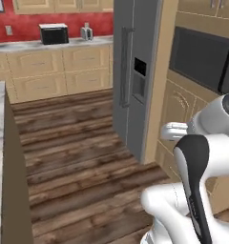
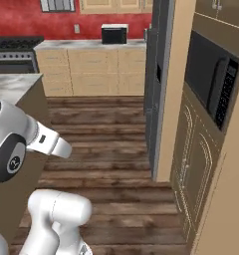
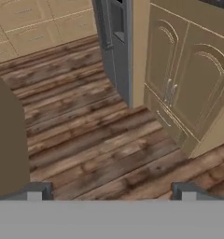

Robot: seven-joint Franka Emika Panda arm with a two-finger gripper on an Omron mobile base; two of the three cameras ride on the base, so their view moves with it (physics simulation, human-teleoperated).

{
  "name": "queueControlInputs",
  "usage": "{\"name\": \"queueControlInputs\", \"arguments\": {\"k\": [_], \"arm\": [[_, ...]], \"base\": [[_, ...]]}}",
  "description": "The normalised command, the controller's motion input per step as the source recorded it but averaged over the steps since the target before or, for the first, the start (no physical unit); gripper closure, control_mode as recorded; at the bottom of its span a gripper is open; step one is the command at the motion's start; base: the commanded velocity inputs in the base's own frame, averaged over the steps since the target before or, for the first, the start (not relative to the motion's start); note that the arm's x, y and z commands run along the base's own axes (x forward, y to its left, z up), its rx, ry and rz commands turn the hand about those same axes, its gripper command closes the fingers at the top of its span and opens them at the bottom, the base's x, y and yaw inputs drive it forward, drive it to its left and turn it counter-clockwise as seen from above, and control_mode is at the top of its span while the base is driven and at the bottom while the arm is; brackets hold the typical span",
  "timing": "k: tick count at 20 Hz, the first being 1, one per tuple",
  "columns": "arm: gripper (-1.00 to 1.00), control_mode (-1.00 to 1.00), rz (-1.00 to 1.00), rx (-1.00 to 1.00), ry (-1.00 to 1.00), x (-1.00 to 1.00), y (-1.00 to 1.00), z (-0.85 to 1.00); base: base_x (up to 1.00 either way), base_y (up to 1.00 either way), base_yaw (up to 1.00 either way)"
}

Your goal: Move the hot dog bun to the plate on the dining table and place the condiment next to that plate. Then navigate to the fridge and take the sausage and place it on the plate as well.

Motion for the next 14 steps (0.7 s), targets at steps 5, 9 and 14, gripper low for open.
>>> {"name": "queueControlInputs", "arguments": {"k": [5,9,14], "arm": [[-1.0,1.0,0.0,0.0,0.0,0.0,0.0,0.0],[-1.0,1.0,0.0,0.0,0.0,0.0,0.0,0.0],[-1.0,1.0,0.0,0.0,0.0,0.0,0.0,0.0]], "base": [[1.0,0.07,0.15],[0.99,0.53,-0.25],[0.79,0.66,-0.4]]}}
